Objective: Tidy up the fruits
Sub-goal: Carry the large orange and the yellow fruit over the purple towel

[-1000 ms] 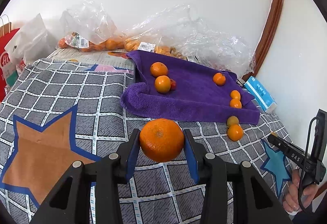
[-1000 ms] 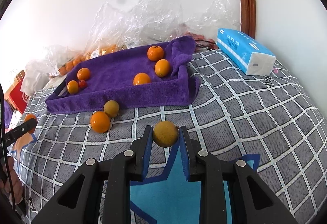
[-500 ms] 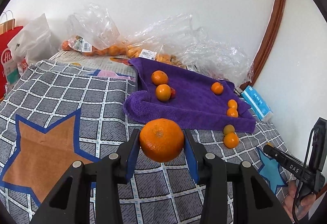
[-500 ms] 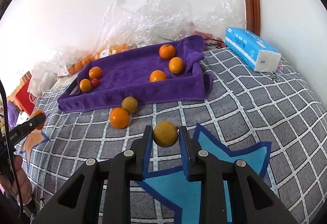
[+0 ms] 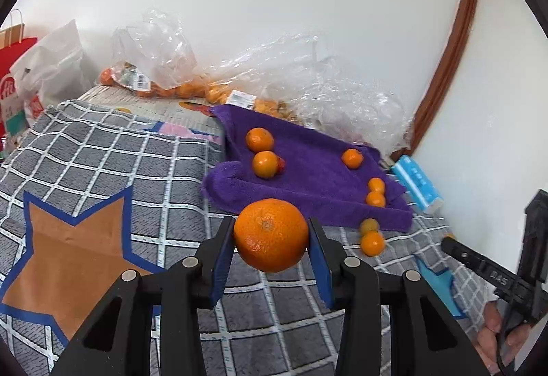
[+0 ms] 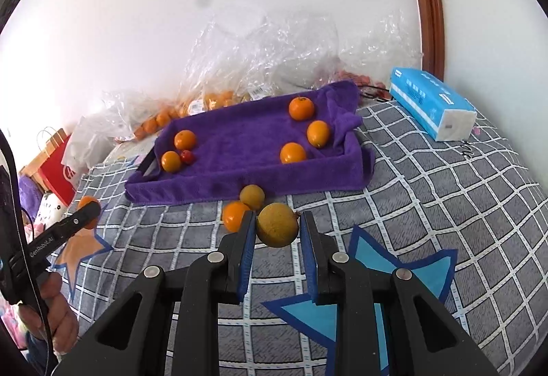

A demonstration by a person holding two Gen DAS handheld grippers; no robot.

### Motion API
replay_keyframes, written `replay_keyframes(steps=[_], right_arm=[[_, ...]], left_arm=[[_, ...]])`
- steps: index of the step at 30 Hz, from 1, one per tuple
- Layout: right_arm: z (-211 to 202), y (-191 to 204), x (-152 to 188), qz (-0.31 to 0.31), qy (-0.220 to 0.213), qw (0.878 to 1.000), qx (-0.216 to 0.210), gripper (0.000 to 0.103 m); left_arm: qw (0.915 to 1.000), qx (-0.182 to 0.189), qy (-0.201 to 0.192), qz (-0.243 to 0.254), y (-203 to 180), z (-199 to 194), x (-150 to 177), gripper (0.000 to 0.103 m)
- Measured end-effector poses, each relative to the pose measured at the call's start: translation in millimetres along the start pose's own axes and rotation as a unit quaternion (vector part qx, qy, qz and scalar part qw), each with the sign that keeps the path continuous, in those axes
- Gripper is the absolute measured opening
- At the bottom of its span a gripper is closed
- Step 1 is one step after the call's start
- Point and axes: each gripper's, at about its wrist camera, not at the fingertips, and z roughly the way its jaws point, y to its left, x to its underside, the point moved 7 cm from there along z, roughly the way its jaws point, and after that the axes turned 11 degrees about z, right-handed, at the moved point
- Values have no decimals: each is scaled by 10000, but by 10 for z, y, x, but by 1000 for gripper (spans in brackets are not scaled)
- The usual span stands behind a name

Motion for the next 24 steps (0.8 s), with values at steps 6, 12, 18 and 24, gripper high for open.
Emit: replay_keyframes(steps=[6,12,18,24], right_arm=[[-41,94,-46,-147,-7,9999,69,26],[-37,204,-99,-217,-51,9997,22,26],[-30,278,-182,-176,-138,9997,73,26],[-41,326,-274,-231,-200,9995,116,26]], left_arm=[[9999,-67,-41,-72,18,-149,-130,39],[9995,-285,106,30,46,-194,-256,39],[9994,-312,94,102,17,-212,-393,39],[9995,-278,54,150,-22,-214,-514,39]])
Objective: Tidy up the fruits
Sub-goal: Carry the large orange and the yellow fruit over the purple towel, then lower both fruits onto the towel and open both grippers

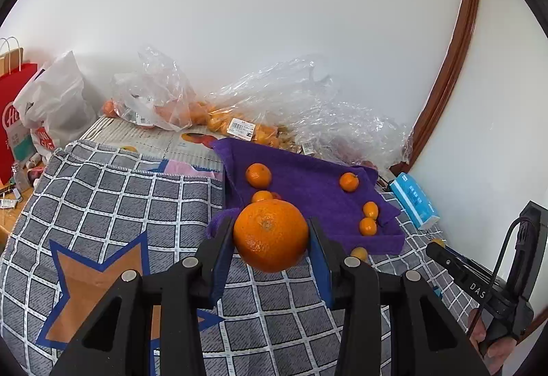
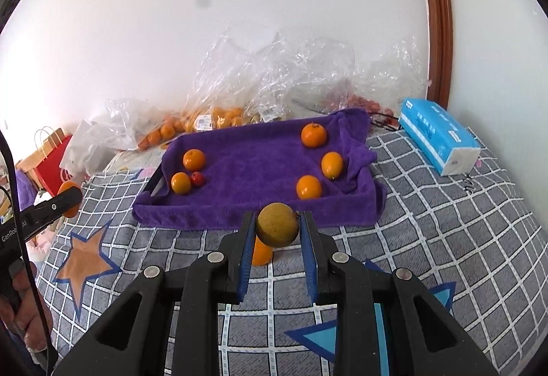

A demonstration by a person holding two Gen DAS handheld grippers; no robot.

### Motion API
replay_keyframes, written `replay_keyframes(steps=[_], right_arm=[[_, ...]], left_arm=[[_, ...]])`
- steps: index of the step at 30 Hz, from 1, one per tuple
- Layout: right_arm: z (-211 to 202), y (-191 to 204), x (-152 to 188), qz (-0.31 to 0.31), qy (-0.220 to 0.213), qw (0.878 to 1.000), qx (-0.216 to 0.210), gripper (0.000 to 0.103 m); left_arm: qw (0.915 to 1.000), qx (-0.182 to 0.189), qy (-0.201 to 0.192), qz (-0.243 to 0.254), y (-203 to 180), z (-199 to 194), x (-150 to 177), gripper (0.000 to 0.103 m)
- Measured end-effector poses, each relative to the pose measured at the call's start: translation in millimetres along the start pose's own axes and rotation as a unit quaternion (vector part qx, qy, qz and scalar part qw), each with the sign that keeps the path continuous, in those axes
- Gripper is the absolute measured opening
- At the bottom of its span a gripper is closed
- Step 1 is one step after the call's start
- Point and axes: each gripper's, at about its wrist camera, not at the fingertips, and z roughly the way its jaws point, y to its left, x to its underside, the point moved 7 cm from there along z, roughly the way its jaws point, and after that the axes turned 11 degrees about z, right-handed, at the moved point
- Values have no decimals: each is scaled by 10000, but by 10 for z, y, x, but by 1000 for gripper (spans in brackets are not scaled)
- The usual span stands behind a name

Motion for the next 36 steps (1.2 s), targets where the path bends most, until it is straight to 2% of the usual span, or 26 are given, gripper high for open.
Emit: replay_keyframes(steps=[13,20,30,36], right_arm=[[-25,21,-210,122,-174,9998,-54,26],[14,56,-338,88,-280,9995,-91,26],[191,-35,-502,162,-325,9992,-143,26],[347,-160,-609,183,-308,9993,-98,26]], left_arm=[[9999,-104,-1,60,7,30,-172,39],[9997,-262,25,-12,141,80,-233,39],[9989,-339,144,-296,373,228,-303,39],[9988,-310,242,-299,347,398,-345,39]])
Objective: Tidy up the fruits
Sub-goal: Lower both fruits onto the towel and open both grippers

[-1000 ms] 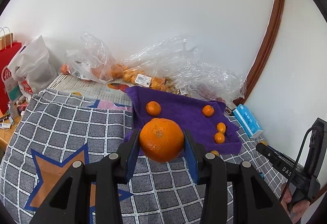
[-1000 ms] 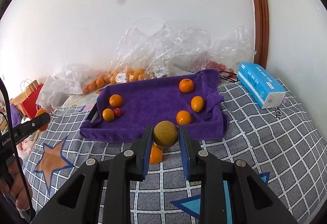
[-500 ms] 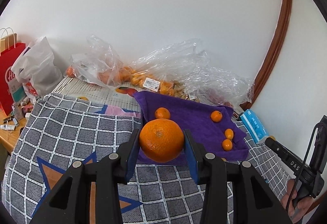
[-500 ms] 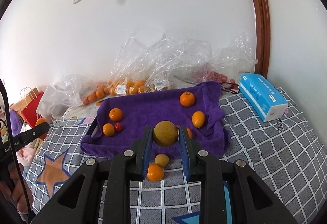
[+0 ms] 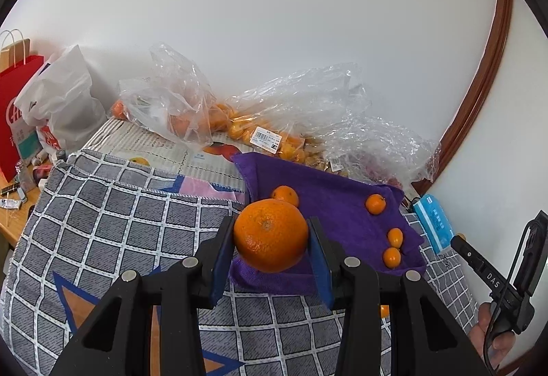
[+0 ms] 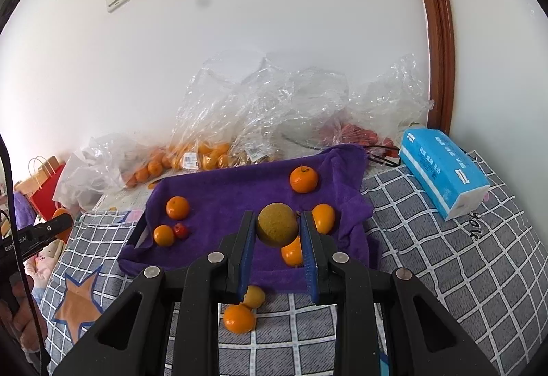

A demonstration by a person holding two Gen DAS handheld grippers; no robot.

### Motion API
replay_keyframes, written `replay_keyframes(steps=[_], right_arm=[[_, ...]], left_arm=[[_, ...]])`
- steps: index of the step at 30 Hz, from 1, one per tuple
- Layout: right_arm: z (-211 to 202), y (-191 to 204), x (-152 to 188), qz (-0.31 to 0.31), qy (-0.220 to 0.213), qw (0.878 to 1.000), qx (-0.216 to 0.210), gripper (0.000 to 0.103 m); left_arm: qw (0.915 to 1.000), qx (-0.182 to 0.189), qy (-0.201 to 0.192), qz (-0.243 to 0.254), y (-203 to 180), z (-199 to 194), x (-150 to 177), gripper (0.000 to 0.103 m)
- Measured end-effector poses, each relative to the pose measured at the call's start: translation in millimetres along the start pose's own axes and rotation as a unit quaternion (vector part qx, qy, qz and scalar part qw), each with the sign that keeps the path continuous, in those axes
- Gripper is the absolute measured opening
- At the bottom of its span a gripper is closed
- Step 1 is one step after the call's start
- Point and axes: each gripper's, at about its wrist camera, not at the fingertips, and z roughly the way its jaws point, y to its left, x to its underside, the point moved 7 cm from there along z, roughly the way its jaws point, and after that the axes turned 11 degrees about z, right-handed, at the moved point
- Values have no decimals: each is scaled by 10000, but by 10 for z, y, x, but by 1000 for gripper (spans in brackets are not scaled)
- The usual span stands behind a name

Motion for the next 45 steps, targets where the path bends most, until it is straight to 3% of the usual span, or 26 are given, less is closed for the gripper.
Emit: replay_keyframes(steps=[14,21,29,45], right_arm=[[638,-390,12,303,308,9990,124,26],[931,-481,193,325,600,9976,122,26],[1057,-531,306,430,831,9955,164,26],[1057,-553,290,406,734,9962,249,28]], left_arm=[[9993,142,332,134,-239,603,33,39],[9982,189,499,260,-302,914,220,39],[9967,243,692,361,-317,1081,365,39],[9949,114,720,691,-415,1098,401,39]])
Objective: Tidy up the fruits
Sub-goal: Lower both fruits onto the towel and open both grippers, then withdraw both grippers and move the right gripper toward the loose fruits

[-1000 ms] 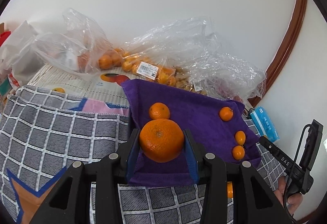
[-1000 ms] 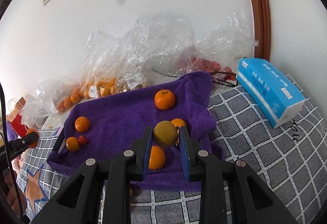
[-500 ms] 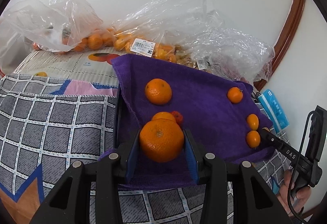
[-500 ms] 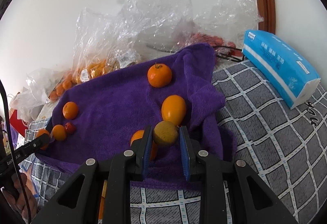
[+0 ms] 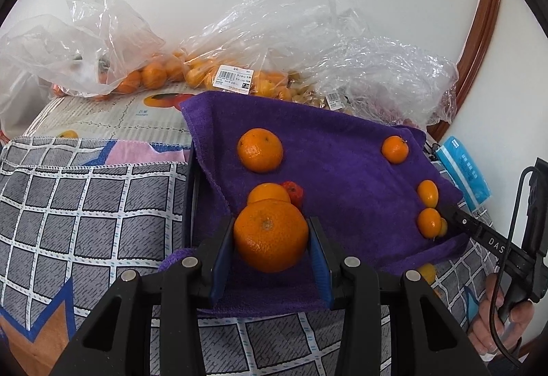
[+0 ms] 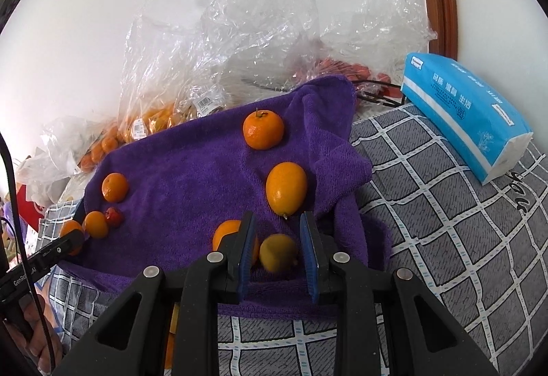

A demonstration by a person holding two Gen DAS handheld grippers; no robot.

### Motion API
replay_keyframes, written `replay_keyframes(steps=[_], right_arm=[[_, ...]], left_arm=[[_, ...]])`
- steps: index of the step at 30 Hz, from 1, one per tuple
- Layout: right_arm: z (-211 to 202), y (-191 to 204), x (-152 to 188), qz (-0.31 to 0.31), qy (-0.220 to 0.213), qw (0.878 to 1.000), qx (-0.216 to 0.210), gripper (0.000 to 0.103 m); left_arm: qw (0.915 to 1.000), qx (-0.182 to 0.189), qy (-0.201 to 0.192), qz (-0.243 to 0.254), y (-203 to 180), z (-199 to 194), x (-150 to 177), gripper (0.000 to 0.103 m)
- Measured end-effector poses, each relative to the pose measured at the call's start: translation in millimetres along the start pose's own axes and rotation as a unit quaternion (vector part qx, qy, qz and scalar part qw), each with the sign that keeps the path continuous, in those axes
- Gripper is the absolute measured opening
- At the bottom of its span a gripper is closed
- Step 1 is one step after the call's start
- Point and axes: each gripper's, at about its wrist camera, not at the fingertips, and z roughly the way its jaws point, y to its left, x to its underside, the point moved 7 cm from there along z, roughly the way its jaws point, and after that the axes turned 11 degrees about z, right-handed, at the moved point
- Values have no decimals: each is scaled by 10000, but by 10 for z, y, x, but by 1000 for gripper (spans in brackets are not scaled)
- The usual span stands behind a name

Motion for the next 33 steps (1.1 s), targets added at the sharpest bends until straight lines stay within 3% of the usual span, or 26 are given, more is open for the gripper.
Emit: replay_keyframes(steps=[8,12,21,27,33], right_arm=[[-87,-9,-33,19,-265,9996,53,47],[-131,-64,-66,155,-343,9993,69,48],[-339,70,-74,-115,-599,9981,75,48],[-538,207,146,-44,-147,9997,-173,48],[-535,419,558,-199,282,9985,-421,47]], left_arm=[[9998,24,39,169,-79,27,20,42],[9997,174,48,171,-120,5,11,51],[9993,-18,-340,120,-54,-283,-106,52],[9994,-249,-206,107,65,-588,-40,53],[9995,-311,-4,-6,191,-757,300,54]])
